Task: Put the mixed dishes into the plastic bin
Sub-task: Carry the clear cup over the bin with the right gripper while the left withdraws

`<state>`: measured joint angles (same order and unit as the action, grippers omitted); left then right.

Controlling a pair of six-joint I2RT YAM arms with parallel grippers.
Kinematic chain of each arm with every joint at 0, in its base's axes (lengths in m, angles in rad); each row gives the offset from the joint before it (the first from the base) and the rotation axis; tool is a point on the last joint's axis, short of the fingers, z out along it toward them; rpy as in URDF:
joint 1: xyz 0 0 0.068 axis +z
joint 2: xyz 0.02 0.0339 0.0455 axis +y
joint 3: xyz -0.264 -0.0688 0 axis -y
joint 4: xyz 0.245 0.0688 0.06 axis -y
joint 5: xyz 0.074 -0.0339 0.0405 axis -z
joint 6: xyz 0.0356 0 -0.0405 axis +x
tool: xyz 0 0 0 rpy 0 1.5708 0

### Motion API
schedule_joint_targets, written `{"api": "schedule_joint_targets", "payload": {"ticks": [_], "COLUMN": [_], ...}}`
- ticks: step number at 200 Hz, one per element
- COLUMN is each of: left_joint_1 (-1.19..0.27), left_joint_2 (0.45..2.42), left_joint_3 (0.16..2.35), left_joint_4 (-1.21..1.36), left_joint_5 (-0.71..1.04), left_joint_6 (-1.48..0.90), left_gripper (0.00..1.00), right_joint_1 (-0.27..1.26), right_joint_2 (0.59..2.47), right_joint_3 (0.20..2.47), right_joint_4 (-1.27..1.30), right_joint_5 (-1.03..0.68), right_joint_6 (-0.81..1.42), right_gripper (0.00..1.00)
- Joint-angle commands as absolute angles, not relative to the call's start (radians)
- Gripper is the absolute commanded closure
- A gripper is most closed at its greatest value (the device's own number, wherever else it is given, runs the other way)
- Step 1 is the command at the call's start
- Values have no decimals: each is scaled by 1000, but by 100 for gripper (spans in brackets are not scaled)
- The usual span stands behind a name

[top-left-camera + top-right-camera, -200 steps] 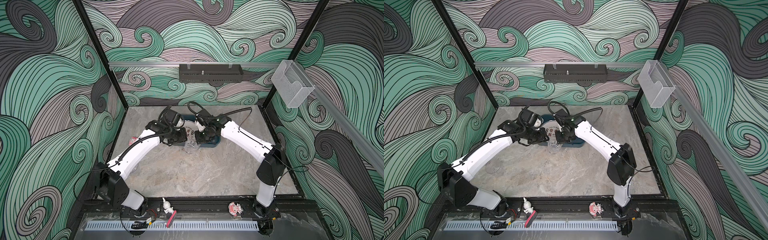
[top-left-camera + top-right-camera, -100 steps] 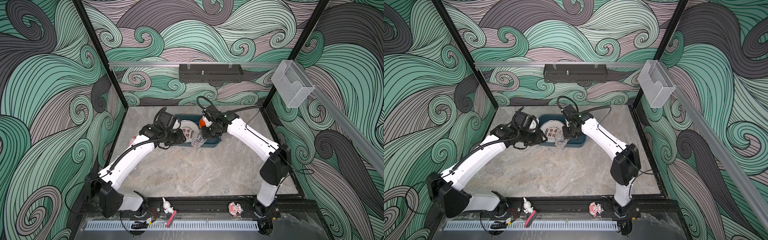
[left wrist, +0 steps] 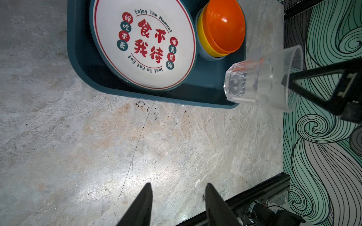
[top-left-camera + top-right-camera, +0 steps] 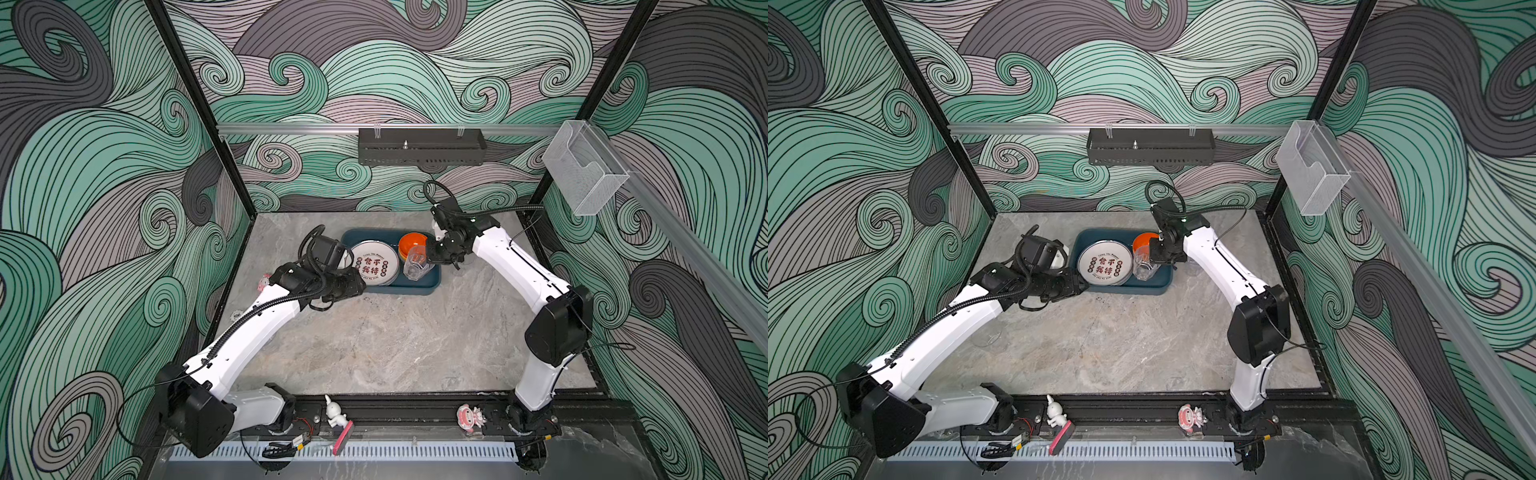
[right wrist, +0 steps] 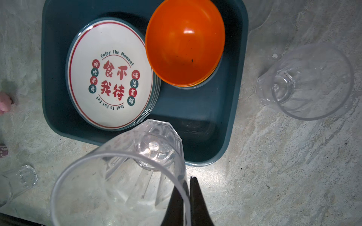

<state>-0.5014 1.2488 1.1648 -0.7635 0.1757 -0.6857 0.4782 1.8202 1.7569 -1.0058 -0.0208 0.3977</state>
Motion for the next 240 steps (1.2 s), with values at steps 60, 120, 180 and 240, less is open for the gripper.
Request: {"api": "schedule_joint_targets", "payload": {"ticks": [60,120,180,240], "left_joint_1": [-480,-474,-468,-461], "left_joint_2": [1197,1182,1173,1169], "left_joint_3": [1125,1103,1087,1074], "left_joint_4": [-769,-771,-775,-777], "left_joint_5": [163,163,161,160], "left_joint_6": [-705,-713,-717,-722], "left_gripper": [52,52,52,52], "right_joint_1": [442,436,435,434], "right_joint_2": [1897,1953,1998,2030], "right_joint_3": [1753,1738,1718,1716], "right_joint_4": [-974,-961,-930,-925], "right_joint_5": [7,18,30,36], "right_joint_6": [407,409,416,418], "right_gripper": [100,100,100,100]}}
